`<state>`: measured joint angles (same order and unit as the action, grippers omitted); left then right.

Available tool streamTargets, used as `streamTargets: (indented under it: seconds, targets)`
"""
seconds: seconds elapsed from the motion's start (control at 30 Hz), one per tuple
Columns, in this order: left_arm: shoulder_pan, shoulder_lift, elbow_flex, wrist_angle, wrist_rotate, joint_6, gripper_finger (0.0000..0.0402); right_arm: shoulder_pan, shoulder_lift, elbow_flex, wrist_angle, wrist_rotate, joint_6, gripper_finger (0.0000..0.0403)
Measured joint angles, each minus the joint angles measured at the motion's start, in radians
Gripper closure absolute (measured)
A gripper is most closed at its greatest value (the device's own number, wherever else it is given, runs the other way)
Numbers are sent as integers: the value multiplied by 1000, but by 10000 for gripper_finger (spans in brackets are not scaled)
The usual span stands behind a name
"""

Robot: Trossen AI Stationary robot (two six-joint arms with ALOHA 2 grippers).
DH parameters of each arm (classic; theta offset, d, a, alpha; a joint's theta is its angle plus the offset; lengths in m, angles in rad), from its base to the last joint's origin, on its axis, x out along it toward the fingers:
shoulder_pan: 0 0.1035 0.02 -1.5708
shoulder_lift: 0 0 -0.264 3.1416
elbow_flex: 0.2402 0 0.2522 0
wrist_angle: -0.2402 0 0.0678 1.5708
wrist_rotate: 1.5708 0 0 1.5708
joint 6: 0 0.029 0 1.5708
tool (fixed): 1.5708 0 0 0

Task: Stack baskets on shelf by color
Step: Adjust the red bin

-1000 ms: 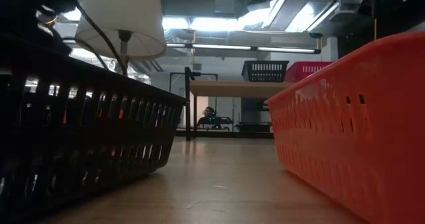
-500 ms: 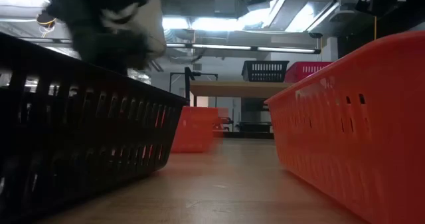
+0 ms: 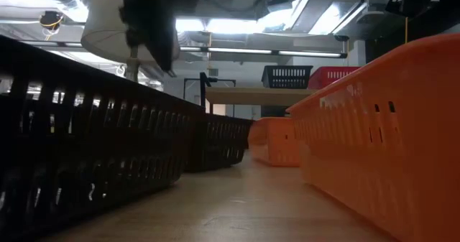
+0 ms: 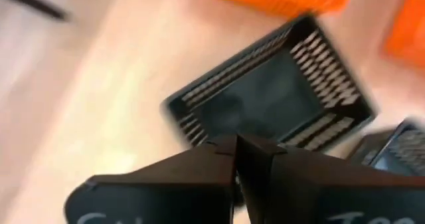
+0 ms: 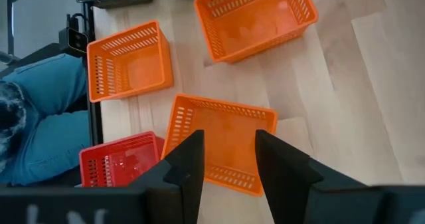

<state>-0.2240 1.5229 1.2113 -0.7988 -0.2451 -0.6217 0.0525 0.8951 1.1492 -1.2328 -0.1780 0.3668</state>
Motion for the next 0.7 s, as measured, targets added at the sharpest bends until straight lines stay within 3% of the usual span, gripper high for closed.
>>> streamTargets:
  seconds: [0.2,0.3,0.4,0.5,0.6,0.7]
  targets:
    - [-140,0,132,-422,-156,-50,401,0,0,0,63,-3,0,270]
    - [-203,-13,129,-547,-144,-127,401,0,0,0,89,-3,-2,270]
    - [-245,-29,123,-683,-26,-265,401,0,0,1,99,-3,-1,270]
    - [-277,-29,106,-753,206,-394,401,0,0,1,99,-3,-1,270]
    - [-324,-28,66,-689,383,-472,401,0,0,1,99,-1,-7,270]
    - [-370,-28,14,-552,438,-533,401,0,0,1,99,0,-9,270]
